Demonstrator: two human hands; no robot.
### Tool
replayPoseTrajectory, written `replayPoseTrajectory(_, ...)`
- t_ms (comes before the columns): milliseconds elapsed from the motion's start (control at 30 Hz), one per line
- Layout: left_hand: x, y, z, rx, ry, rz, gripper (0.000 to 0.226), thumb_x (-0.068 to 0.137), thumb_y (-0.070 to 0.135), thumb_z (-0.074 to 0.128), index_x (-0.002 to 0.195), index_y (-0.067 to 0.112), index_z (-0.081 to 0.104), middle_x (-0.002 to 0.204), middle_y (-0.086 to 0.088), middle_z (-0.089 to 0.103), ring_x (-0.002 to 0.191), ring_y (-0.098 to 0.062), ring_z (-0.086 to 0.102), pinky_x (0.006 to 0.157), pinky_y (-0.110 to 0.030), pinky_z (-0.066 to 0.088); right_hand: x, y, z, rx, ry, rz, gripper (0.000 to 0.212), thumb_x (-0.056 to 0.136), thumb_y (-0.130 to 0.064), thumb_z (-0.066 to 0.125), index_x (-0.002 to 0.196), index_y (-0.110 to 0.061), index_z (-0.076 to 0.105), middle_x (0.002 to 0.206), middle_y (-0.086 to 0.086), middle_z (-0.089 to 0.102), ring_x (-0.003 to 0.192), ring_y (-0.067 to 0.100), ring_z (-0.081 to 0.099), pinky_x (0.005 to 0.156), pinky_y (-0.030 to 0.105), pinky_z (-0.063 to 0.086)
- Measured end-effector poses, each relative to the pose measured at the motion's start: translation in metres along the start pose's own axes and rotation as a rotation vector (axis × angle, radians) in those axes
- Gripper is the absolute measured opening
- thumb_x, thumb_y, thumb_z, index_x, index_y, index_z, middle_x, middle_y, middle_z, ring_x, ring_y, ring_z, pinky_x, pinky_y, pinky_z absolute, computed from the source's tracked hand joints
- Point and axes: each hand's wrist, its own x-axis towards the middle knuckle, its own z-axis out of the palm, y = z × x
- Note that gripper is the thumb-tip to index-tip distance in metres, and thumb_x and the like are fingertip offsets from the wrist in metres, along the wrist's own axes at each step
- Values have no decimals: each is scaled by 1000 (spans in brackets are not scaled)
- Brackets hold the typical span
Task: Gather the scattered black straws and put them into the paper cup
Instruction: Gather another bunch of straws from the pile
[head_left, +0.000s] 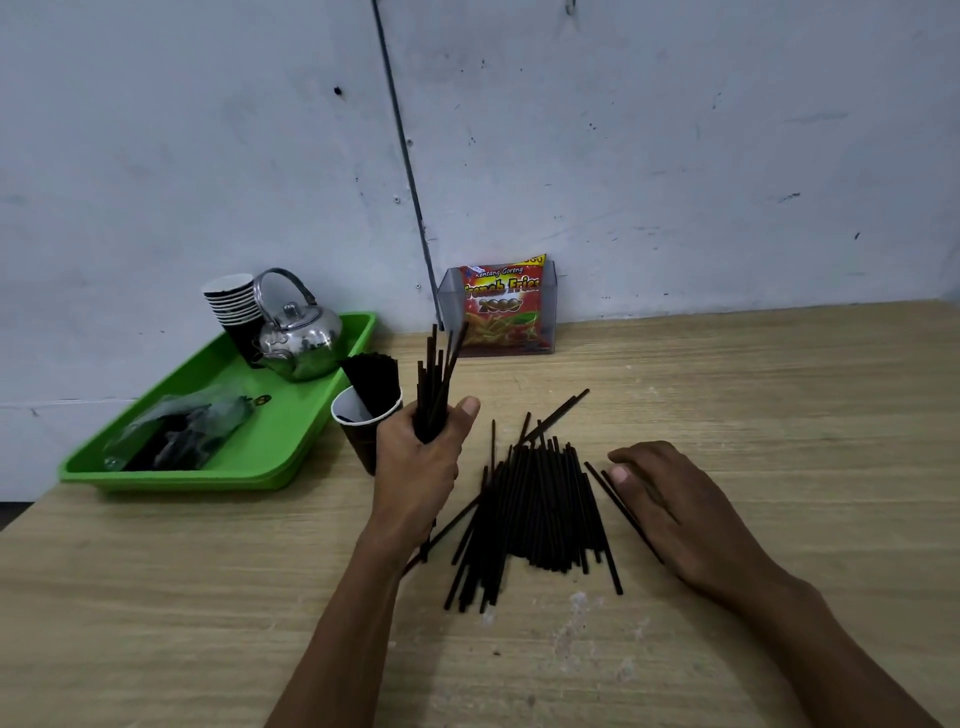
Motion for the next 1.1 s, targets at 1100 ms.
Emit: replayPoseTrajectory(1100, -19, -48, -40, -56, 166, 130, 37, 78, 34, 65, 54, 23, 39, 52, -4, 33, 52, -17, 28, 48, -38, 25, 72, -230, 22, 220, 9, -440, 60, 97, -51, 43, 150, -26, 31, 151, -5, 39, 139, 6, 34, 108, 26, 31)
